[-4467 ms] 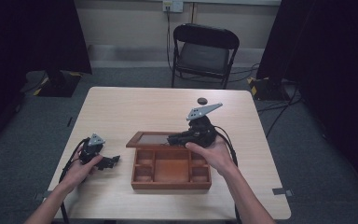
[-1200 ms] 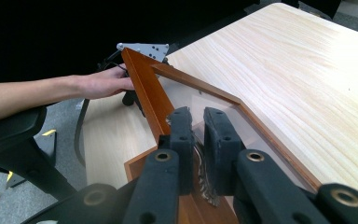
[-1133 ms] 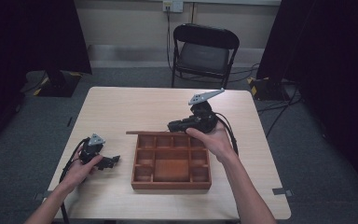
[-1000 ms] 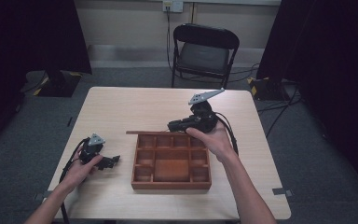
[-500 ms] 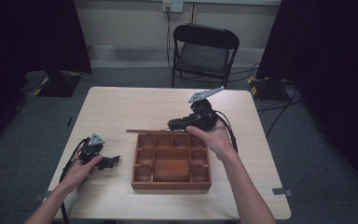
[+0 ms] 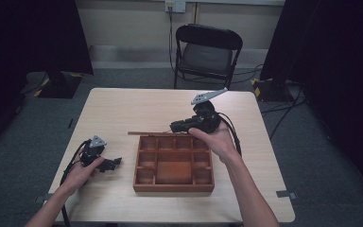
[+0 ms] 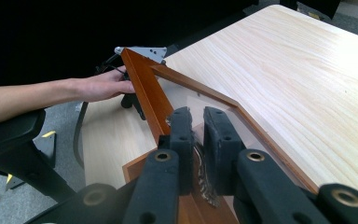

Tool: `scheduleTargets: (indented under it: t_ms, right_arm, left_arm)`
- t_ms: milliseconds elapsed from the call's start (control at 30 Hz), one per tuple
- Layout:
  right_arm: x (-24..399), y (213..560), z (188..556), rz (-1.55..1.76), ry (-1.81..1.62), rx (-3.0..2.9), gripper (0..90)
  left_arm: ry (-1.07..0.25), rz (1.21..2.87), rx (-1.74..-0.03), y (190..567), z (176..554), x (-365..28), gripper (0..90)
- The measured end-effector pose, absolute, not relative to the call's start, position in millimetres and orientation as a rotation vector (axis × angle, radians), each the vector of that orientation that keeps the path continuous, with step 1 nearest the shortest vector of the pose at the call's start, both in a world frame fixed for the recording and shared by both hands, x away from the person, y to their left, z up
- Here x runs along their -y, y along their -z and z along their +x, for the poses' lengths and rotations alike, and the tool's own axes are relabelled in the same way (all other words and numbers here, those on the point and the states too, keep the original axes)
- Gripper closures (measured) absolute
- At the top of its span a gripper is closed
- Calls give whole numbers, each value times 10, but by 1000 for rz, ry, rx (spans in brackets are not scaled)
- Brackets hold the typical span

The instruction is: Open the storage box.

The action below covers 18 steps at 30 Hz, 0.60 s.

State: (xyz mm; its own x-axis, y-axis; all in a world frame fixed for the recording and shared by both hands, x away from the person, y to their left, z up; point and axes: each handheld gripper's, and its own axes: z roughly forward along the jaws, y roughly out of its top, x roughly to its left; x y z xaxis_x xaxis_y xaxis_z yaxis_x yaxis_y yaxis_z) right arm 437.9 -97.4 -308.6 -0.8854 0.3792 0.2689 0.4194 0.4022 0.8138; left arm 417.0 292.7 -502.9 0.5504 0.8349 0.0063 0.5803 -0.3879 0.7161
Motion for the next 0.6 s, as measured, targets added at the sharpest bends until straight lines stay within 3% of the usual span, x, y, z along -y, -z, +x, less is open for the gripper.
scheduleTargets:
  t_ms: [600]
  right_arm:
    - [974,3088,4368,-741,1529,2601,827]
  left_arm:
    - [-487,2112,-1135,5028,4170,-2927,17]
